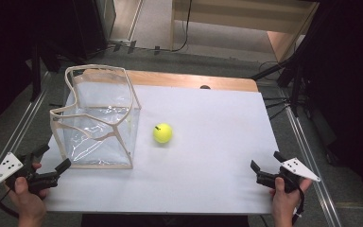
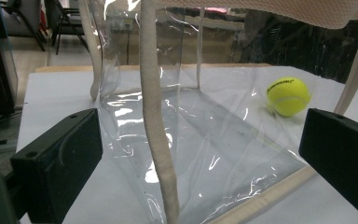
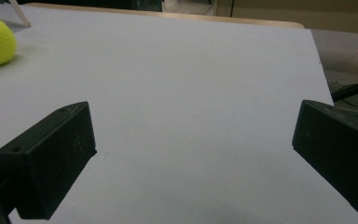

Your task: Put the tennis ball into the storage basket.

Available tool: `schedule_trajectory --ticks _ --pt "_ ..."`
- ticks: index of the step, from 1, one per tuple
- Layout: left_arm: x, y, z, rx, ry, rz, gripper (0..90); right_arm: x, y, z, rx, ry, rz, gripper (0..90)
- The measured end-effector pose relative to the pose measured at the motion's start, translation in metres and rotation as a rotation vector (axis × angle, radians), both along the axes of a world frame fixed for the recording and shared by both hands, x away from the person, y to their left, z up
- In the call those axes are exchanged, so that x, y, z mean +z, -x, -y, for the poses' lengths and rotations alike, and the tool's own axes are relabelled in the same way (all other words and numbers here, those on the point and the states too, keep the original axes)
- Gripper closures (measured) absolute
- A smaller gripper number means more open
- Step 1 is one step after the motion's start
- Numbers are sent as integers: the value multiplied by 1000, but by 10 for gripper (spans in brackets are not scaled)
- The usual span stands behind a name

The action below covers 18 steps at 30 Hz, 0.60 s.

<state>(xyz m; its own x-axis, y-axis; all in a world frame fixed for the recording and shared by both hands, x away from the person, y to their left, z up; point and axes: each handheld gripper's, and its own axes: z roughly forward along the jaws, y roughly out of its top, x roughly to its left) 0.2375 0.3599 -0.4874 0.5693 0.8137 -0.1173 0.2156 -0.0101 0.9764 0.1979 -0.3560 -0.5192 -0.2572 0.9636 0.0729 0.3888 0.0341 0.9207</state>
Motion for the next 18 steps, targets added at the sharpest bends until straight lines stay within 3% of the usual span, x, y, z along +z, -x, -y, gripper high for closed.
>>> schedule_trajectory --ticks 7,18 --pt "0 1 0 7 4 -1 0 5 1 0 0 -1 -13 0" --pt "-1 1 0 -4 1 -2 0 31 -15 -25 82 59 -6 0"
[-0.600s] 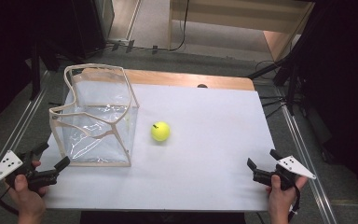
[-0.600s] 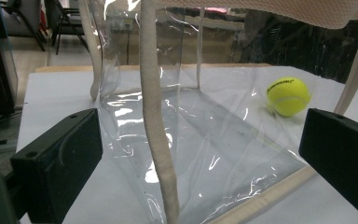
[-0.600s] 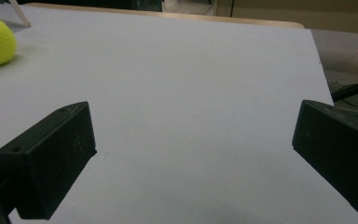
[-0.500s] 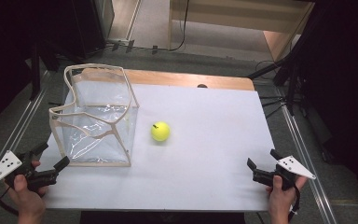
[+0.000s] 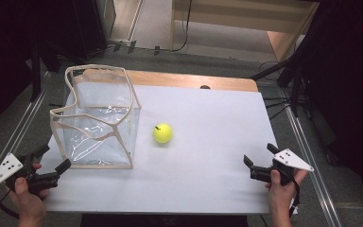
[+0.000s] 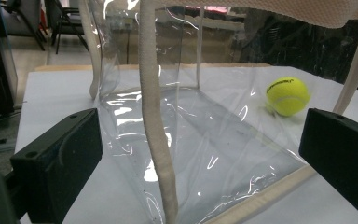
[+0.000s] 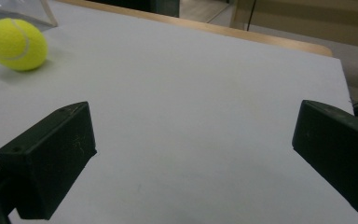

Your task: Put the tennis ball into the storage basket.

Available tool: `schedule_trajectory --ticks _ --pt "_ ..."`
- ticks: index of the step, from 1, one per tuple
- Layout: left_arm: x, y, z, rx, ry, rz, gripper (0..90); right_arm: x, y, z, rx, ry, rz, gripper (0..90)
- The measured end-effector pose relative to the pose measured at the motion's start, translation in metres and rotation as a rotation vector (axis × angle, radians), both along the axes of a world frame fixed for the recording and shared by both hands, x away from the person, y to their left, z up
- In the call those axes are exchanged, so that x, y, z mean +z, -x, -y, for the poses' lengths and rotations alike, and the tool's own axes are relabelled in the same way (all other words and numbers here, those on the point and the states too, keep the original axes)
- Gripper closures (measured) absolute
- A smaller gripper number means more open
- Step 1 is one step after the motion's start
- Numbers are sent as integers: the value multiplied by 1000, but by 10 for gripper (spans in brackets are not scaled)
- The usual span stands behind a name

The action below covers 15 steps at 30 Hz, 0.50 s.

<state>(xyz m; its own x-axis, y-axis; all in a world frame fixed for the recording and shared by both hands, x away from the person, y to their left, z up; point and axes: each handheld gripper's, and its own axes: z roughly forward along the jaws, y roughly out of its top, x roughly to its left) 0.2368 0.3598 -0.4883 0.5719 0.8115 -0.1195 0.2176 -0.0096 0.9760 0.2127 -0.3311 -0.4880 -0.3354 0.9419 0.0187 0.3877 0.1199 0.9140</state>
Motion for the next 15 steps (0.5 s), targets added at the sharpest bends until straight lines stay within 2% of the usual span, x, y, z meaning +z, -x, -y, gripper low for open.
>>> schedule_trajectory --ticks 1,3,7,9,12,15 --pt "0 0 0 -3 -2 0 0 6 -7 -5 27 -1 -3 0" --pt "0 0 1 -3 -2 0 0 10 -11 -10 47 -4 -5 0" --pt "0 0 0 -5 3 0 0 16 -22 -22 97 7 -14 0" --pt "0 -1 0 -6 5 -1 0 17 -24 -24 104 7 -14 0" --pt "0 -1 1 -11 -6 -6 0 23 -35 -36 153 9 -23 0" --pt "0 -1 1 -13 2 -3 0 27 -43 -46 191 11 -34 0"
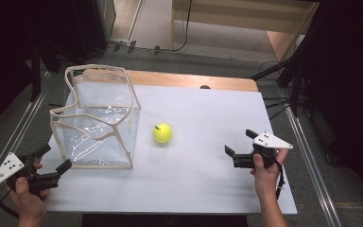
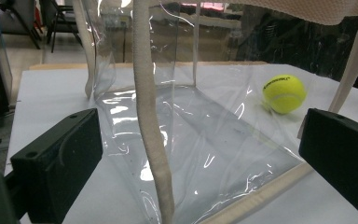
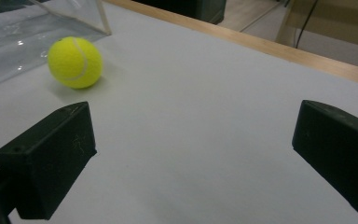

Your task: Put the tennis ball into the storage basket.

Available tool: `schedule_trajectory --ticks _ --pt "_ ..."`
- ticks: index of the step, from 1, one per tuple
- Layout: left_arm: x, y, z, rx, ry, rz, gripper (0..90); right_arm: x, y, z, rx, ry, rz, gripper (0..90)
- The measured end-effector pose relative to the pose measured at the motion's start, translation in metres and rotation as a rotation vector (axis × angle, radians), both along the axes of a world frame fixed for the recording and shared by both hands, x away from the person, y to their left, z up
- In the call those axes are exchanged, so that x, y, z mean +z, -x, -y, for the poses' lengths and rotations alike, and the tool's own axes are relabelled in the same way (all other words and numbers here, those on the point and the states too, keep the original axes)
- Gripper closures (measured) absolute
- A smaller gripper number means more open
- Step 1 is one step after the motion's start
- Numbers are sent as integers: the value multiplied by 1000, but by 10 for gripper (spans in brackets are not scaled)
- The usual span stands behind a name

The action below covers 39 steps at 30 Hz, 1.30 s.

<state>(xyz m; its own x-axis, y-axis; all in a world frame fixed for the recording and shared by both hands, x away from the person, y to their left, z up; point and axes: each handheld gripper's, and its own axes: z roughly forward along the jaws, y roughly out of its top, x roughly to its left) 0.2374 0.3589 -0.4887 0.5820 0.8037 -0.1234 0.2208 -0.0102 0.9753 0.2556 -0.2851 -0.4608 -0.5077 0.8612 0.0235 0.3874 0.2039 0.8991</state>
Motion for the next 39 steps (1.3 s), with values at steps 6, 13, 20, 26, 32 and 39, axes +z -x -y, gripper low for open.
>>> schedule_trajectory --ticks 6,13,20,26,32,39 --pt "0 0 0 1 8 -5 0 5 -15 -22 65 13 -17 0" --pt "0 0 -1 -3 11 -3 0 12 -33 -45 128 37 -22 0" --pt "0 0 -1 -6 14 0 0 15 -49 -67 169 36 -30 0" --pt "0 0 -2 -9 23 0 0 15 -59 -86 204 65 -49 0" --pt "0 0 -2 -10 25 0 0 17 -67 -101 228 86 -54 0" --pt "0 0 -1 -11 12 0 0 19 -76 -115 275 99 -72 0"
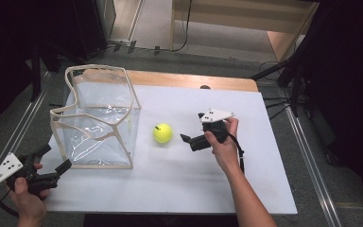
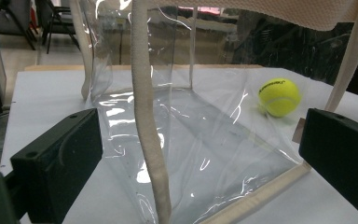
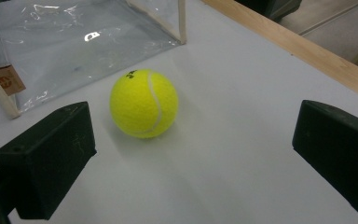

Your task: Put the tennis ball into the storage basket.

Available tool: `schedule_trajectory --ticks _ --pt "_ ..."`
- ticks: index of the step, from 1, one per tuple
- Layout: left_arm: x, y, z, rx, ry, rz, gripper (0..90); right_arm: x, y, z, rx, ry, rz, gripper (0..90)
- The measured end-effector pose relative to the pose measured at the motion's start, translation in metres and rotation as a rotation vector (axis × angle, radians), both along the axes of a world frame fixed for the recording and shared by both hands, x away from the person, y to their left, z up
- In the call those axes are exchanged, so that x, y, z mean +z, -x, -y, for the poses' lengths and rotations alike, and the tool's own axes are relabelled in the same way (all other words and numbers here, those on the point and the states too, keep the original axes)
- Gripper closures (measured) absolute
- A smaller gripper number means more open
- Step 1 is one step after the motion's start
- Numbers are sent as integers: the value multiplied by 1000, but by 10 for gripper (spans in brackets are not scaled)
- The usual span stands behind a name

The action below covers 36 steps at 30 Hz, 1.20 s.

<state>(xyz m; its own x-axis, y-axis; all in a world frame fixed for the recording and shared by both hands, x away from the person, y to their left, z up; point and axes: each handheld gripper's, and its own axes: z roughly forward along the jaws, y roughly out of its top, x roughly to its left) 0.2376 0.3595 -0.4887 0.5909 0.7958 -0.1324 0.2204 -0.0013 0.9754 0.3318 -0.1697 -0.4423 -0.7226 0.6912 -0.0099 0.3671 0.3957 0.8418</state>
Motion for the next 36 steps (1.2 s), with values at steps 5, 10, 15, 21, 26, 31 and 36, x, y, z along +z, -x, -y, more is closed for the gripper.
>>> schedule_trajectory --ticks 5,10,15,21,26,31,36 --pt "0 0 1 -3 -7 3 0 1 -6 -10 32 14 -13 0" --pt "0 0 2 -4 -10 2 0 2 -11 -20 61 27 -31 0" --pt "0 0 2 -4 -11 3 0 1 -19 -33 91 47 -57 0" --pt "0 0 2 -4 -16 3 0 -4 -26 -44 112 69 -89 0" --pt "0 0 3 -6 -24 3 0 -9 -32 -52 130 86 -121 0" --pt "0 1 3 -5 -22 3 0 -12 -36 -59 148 110 -152 0" --pt "0 1 3 -6 -23 4 0 -17 -40 -65 163 136 -178 0"
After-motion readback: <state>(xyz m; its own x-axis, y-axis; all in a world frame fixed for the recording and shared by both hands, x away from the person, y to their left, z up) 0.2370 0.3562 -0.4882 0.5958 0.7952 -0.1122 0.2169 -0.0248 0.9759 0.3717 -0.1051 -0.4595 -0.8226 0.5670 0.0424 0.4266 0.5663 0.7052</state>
